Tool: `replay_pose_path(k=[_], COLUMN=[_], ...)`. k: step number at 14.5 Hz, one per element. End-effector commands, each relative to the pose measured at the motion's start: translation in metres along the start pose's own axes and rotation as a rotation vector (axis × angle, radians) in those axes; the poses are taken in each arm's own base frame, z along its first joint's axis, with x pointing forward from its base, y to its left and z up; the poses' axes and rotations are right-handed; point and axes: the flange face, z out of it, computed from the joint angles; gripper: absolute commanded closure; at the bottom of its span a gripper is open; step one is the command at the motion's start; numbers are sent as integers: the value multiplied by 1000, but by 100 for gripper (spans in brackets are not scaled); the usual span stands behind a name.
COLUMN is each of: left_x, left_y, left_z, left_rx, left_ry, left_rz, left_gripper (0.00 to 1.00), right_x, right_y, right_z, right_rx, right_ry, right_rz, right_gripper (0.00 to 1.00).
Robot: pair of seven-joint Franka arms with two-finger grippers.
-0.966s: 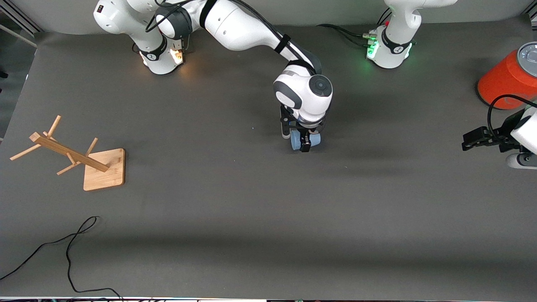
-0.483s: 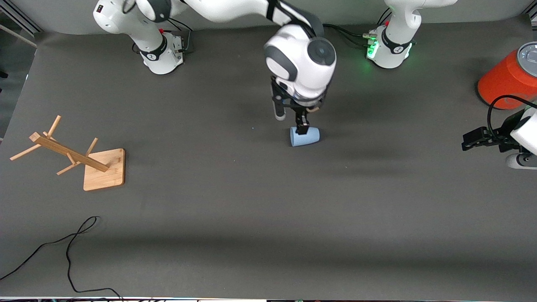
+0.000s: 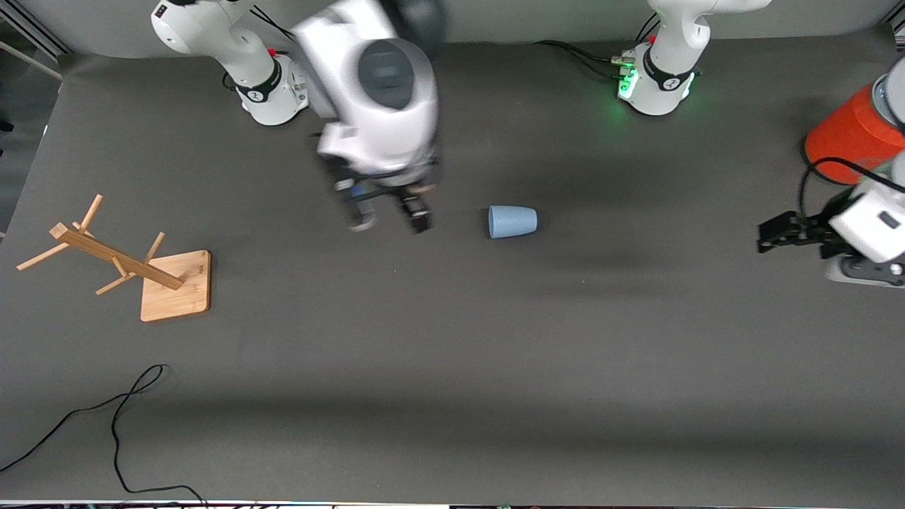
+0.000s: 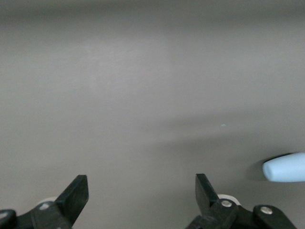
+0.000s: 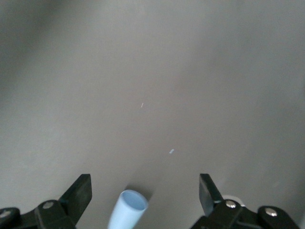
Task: Rotate and upright cup with both arms
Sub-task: 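Release the cup on its side and withdraw the right gripper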
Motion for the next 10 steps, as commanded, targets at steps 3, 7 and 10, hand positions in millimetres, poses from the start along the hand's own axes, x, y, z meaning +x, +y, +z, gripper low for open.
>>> replay_pose_path(k=[3, 7, 10], left_x=[-2, -1, -8], left_y=[139, 263, 360], left_z=[-31, -15, 12], left_rx=[-25, 32, 80], left_ry=[43, 57, 87], left_rz=[-105, -187, -298], left_gripper=[0, 0, 0], right_x=[145, 250, 320], right_y=[80, 136, 185], right_z=[-40, -44, -31], right_rx=[-2, 40, 120], right_ry=[-63, -90, -101], right_rz=[-316, -474, -601], right_gripper=[0, 0, 0])
